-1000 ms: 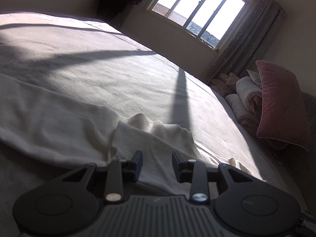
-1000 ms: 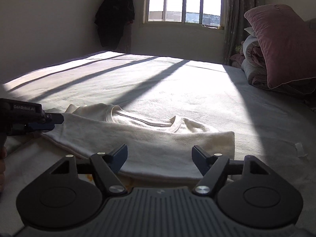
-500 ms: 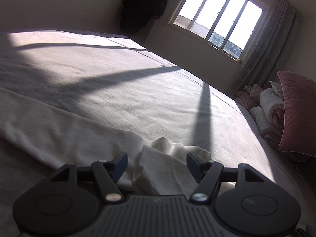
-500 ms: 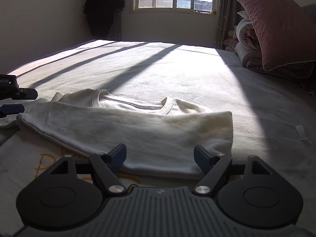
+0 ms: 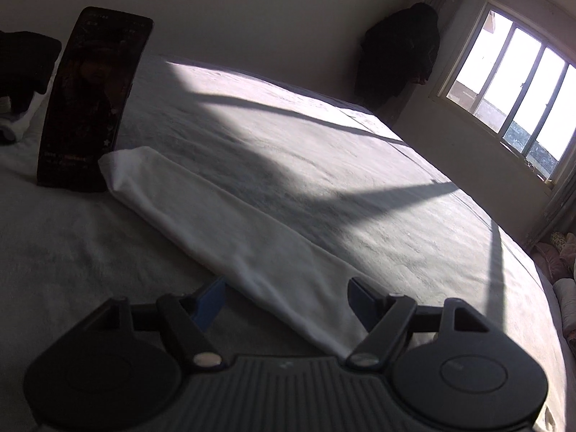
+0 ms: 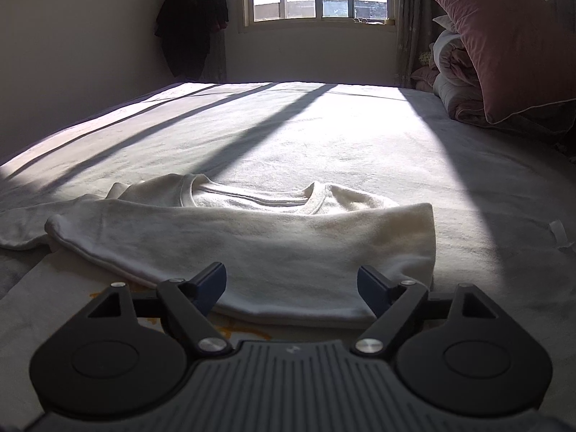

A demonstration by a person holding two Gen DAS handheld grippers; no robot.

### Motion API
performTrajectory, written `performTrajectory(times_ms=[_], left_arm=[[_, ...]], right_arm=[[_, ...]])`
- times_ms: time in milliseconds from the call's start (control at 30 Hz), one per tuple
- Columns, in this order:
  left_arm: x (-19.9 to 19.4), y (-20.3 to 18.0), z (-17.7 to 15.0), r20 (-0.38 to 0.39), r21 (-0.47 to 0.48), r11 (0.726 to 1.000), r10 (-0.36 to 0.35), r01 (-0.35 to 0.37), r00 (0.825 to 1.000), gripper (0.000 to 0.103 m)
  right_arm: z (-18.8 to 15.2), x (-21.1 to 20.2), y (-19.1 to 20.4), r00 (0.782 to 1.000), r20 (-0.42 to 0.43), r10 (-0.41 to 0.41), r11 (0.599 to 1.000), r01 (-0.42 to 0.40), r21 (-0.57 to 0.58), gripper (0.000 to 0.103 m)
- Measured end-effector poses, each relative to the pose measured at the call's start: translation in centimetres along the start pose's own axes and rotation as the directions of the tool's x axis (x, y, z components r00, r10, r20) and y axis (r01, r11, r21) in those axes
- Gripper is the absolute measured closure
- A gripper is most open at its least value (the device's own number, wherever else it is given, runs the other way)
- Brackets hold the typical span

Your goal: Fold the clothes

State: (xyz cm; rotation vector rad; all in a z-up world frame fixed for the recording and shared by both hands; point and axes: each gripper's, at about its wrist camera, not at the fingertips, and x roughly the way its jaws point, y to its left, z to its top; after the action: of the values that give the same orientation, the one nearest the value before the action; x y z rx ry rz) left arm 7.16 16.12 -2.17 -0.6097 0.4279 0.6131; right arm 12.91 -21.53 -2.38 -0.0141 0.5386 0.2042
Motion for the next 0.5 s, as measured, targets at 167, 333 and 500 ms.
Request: performTrajectory(times_ms=[167,333,500], left_arm=[[1.1,0.9,0.0,0.006,-0.035,0.999,0.041,-0.041,0.999,0.027],[1.9,1.1,0.1,0.03,-0.057,0.997,0.057,-0.056,0.998,0.027],[2.5,1.8,0.6,0.06,-0.108,0.993,0.056,-0.049,0.997,0.034]], right_arm=[[0.0,0.0,0.1,1.0,-0.001,0.001,1.0,-0.001,-0.003,0.019],[-0.1,0.1,0.2,1.0,-0.004,-0.001,1.0,0.001,-0.007,0.019],[-0.1,0.0,0.3,1.0,-0.001,0.009,1.0,-0.009,-0.002,0.019]])
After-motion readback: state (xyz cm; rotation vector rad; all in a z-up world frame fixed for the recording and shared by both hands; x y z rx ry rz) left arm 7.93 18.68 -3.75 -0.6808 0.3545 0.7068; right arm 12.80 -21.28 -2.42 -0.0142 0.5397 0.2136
